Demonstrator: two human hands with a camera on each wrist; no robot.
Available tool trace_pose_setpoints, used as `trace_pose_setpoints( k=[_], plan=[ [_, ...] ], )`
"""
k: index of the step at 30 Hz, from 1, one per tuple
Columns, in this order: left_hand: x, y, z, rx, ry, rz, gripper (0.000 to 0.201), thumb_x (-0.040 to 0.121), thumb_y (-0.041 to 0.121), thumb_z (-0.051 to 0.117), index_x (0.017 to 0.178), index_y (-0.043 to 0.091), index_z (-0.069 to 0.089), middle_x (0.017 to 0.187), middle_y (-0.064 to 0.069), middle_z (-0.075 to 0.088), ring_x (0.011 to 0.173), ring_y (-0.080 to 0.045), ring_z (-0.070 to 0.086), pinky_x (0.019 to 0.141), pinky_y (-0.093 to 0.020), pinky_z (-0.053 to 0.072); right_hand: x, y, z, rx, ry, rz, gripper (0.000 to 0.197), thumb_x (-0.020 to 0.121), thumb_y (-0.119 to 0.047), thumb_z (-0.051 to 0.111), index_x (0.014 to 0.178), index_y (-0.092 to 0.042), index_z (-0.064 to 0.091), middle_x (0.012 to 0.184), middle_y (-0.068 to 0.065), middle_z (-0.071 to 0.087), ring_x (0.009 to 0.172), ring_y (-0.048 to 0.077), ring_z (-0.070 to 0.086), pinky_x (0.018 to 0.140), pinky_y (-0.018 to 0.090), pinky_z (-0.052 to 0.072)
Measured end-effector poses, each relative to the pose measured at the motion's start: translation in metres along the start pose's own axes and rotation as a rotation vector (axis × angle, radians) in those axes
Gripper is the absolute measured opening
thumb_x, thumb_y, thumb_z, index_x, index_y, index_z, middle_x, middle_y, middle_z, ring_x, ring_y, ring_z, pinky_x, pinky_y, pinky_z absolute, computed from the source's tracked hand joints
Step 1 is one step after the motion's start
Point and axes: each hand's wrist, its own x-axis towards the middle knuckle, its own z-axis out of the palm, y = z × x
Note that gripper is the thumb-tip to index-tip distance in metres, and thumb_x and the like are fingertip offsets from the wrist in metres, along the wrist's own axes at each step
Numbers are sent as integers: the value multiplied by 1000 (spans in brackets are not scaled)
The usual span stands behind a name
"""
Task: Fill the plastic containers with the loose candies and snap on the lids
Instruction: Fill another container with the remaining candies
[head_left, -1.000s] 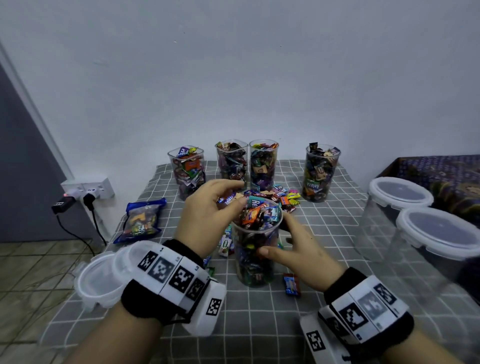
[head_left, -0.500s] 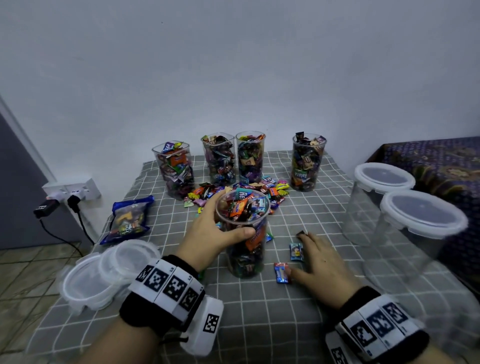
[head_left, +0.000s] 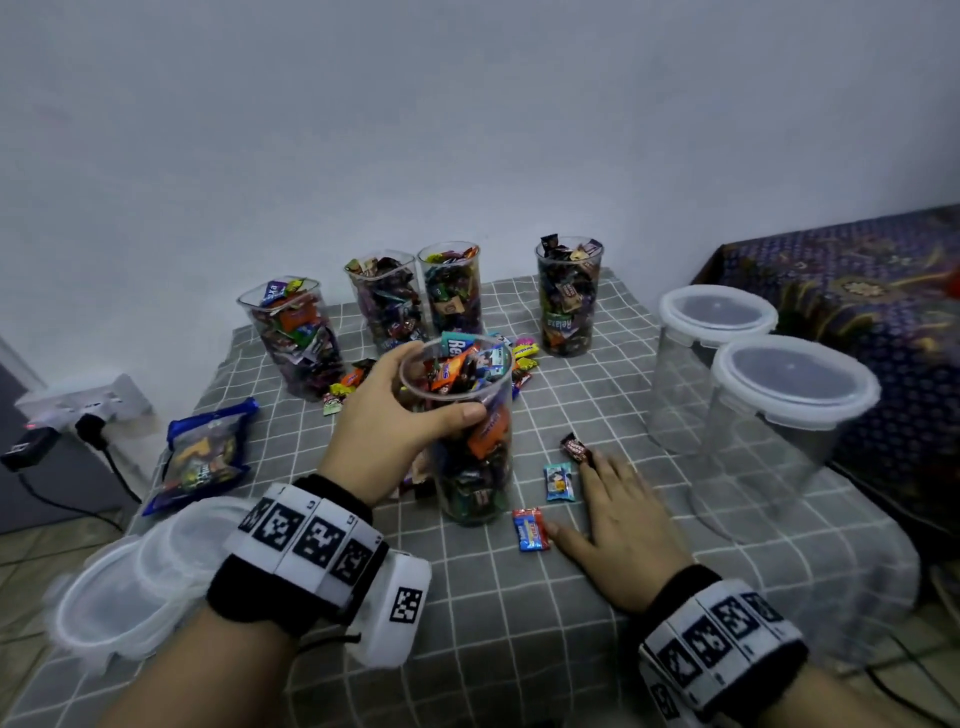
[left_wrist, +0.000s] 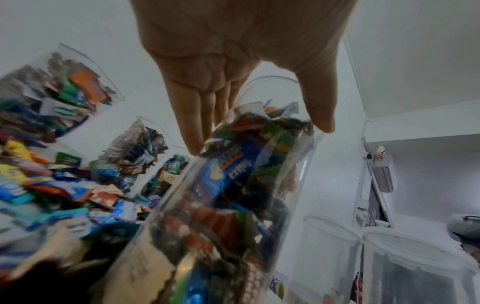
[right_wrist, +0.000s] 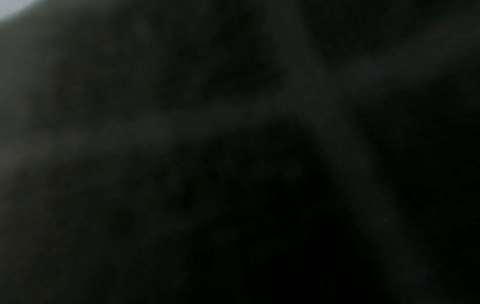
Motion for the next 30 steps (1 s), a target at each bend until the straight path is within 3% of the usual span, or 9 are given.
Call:
trace_pose_setpoints(
  k=[2, 4, 7, 9, 13, 19, 25, 27, 30],
  plan=[
    [11, 8, 8, 31, 2, 24, 84, 37, 53, 80, 113, 35, 50, 112, 18, 62, 107, -3, 60, 98, -33, 47, 0, 0, 0, 1, 2, -5, 135, 41, -84, -35, 151, -16, 4, 159, 5, 2, 146, 19, 1, 116, 32, -2],
    [25, 15, 18, 47, 2, 47, 79, 38, 55, 79, 109, 37, 51, 109, 21, 62, 106, -2, 60, 98, -33, 46, -1, 0, 1, 11, 16, -15, 119, 57, -83, -19, 151, -15, 4, 159, 6, 1, 146, 19, 0, 114, 31, -5],
    [49, 17, 36, 71, 27, 65, 87, 38, 56, 84, 114, 31, 50, 112, 15, 61, 110, -9, 59, 100, -32, 44, -2, -1, 1, 28, 22, -12, 89, 83, -72, 10, 151, -14, 3, 159, 7, 0, 146, 20, -2, 111, 30, -9],
    [66, 16, 51, 85, 19, 71, 93, 40, 58, 83, 121, 27, 49, 117, 11, 59, 113, -11, 57, 101, -32, 43, -3, -1, -1, 32, 13, 0, 82, 90, -67, 20, 151, -14, 1, 159, 7, -2, 146, 21, -4, 109, 31, -12],
    [94, 9, 82, 138, -6, 62, 96, 56, 46, 85, 136, 16, 42, 134, 1, 53, 119, -13, 51, 106, -36, 40, -5, -1, -3, 42, 32, -4, 82, 91, -65, 22, 151, -13, 2, 159, 7, -2, 146, 21, -4, 107, 31, -12],
    [114, -5, 118, 117, -21, 31, 79, 66, 26, 84, 133, 16, 44, 112, 9, 53, 105, -6, 51, 92, -19, 38, -5, -3, -5, 89, 41, -4, 82, 91, -62, 30, 151, -13, 3, 159, 8, -1, 146, 21, -4, 106, 32, -15],
    [121, -12, 126, 112, -46, 33, 78, 69, 26, 82, 135, 16, 41, 109, 11, 51, 108, -9, 51, 93, -21, 37, -5, -2, -7, 111, 22, 3, 82, 91, -63, 30, 151, -15, 0, 159, 6, -5, 146, 20, -7, 105, 33, -17],
    [120, -11, 124, 140, -76, 30, 83, 71, 28, 80, 139, 15, 35, 116, 9, 50, 116, -12, 48, 96, -23, 35, -5, -2, -7, 113, 30, 2, 82, 91, -63, 31, 151, -15, 1, 159, 6, -4, 146, 20, -7, 104, 33, -18],
    [114, -10, 121, 272, -8, 55, 100, 70, 42, 78, 148, 19, 20, 147, 1, 37, 135, -17, 35, 111, -33, 28, -5, -1, -5, 113, 52, -7, 82, 91, -62, 32, 151, -15, 2, 159, 6, -3, 146, 20, -6, 105, 31, -17]
  ],
)
